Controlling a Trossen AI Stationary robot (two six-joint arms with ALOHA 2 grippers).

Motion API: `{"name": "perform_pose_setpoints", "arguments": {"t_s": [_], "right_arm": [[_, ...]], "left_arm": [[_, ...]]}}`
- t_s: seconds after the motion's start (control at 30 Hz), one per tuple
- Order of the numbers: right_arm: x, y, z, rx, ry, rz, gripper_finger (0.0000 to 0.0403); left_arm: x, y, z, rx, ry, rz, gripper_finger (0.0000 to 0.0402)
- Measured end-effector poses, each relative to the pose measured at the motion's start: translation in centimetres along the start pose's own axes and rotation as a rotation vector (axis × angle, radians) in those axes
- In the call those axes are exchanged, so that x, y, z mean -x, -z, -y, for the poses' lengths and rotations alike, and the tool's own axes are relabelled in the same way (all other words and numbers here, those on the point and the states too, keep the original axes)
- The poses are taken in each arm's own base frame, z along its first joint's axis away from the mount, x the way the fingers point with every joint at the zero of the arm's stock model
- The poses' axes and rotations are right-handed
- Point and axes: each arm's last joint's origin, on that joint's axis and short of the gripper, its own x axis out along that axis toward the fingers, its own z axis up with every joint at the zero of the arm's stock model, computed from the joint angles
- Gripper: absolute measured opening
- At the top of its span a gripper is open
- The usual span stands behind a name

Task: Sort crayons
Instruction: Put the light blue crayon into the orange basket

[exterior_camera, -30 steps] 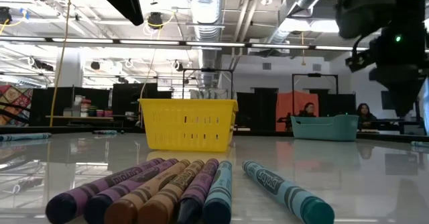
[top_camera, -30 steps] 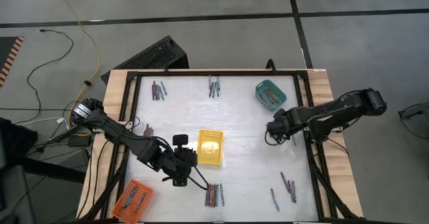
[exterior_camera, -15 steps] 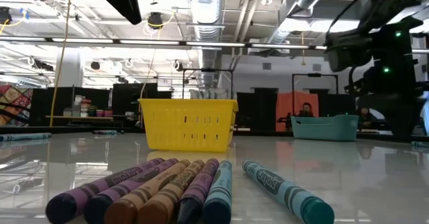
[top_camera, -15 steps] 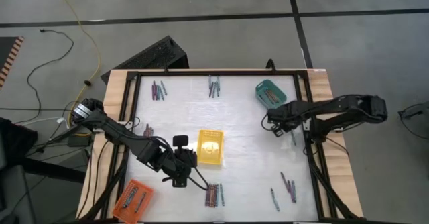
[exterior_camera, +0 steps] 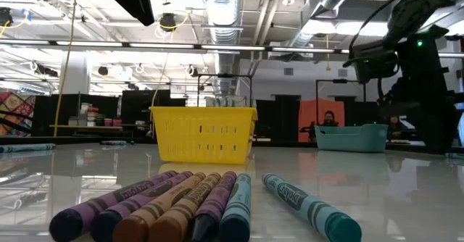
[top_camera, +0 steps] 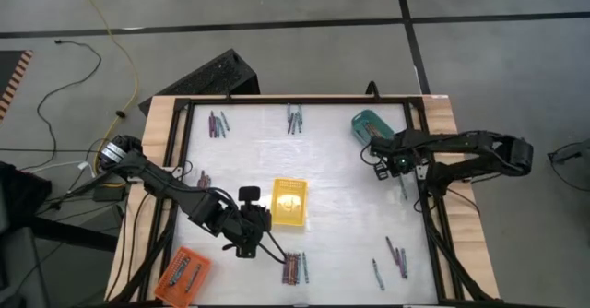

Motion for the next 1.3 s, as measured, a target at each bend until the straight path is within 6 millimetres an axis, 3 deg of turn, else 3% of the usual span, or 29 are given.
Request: {"name": "perform_pose_setpoints", "arguments": {"t_s": [0.6,0.9,1.13,1.3], "right_arm": [[-0.8,0.3,-0.1,0.035,-0.057,-0.075,0.0096],[-0.8,0.7,-0.4,0.071,-0.046,-0.064,0.0008],[-0.6,0.7,-0.5,0.075,-0.057,-0.056,0.0003],[0.7,0.7,-1.6,0.115,-0.117,-0.033,0.0001]], "left_arm": [[0.2,0.2,0.4,-0.042,-0.005,0.007,0.0098],[0.2,0.1,0.4,-0.045,-0.008,0.008,0.0098],[0.2,0.2,0.4,-0.045,-0.008,0.008,0.0098],[0.2,0.1,0.4,-0.045,-0.010,0.008,0.0098]]}}
